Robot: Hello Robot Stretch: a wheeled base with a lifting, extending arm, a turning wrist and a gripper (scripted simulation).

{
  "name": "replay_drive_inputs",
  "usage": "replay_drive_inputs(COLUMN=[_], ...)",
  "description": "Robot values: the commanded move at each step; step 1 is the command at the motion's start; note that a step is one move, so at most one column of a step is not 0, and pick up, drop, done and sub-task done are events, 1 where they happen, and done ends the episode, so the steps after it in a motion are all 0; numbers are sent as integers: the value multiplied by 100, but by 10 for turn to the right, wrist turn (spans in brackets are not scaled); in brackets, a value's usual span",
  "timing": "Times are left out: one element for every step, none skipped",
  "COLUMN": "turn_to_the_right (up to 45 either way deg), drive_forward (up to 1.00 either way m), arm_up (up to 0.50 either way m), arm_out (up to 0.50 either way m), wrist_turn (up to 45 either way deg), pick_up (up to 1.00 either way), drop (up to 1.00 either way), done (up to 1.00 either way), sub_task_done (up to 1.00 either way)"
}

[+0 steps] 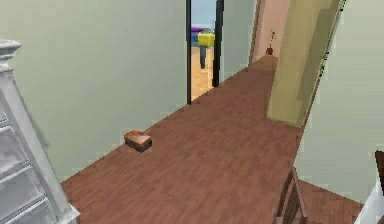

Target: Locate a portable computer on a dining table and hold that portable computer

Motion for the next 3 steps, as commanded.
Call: replay_drive_inputs(turn_to_the_right=[0, 0, 0], drive_forward=[0, 0, 0], arm_up=[0, 0, 0], arm_out=[0, 0, 0], wrist_turn=[450, 450, 450], pick_up=[0, 0, 0], drop=[0, 0, 0], done=[0, 0, 0], sub_task_done=[0, 0, 0])
